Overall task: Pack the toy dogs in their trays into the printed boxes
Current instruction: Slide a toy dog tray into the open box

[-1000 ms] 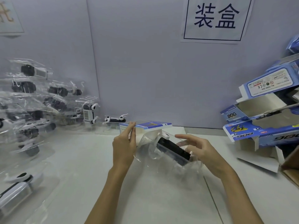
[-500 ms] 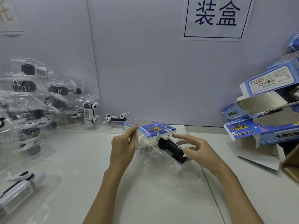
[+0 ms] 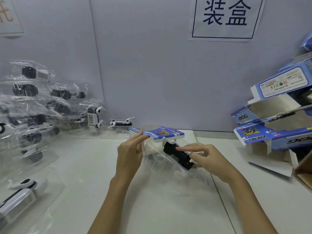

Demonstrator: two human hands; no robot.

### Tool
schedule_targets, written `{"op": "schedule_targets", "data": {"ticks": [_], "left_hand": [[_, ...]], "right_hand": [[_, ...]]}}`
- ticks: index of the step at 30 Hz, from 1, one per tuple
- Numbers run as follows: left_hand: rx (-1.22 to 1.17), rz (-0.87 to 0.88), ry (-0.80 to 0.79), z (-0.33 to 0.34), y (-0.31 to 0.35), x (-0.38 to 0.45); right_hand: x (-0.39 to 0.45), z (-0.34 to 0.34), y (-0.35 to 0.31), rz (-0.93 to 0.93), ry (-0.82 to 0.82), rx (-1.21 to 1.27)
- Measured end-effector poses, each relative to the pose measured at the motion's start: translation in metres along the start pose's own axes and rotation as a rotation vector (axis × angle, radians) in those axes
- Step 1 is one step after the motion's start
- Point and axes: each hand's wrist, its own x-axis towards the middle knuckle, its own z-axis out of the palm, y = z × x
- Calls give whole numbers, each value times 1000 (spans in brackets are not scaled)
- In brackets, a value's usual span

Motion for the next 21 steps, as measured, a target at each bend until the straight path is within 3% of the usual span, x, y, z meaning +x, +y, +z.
{"op": "schedule_targets", "data": {"ticks": [7,10,14,21], "left_hand": [[-73,-70,-35,-1,1,0],[-67,-4,-45,2,3,-1],[-53,58,-71,3,1,-1],[-45,100,-269,-1,1,-4]], "right_hand": [[1,-2,3,-12,0,-89],[2,0,3,-22,35,-88],[6,2,6,-58,168,-78],[10,-3,16,-34,392,-72]]}}
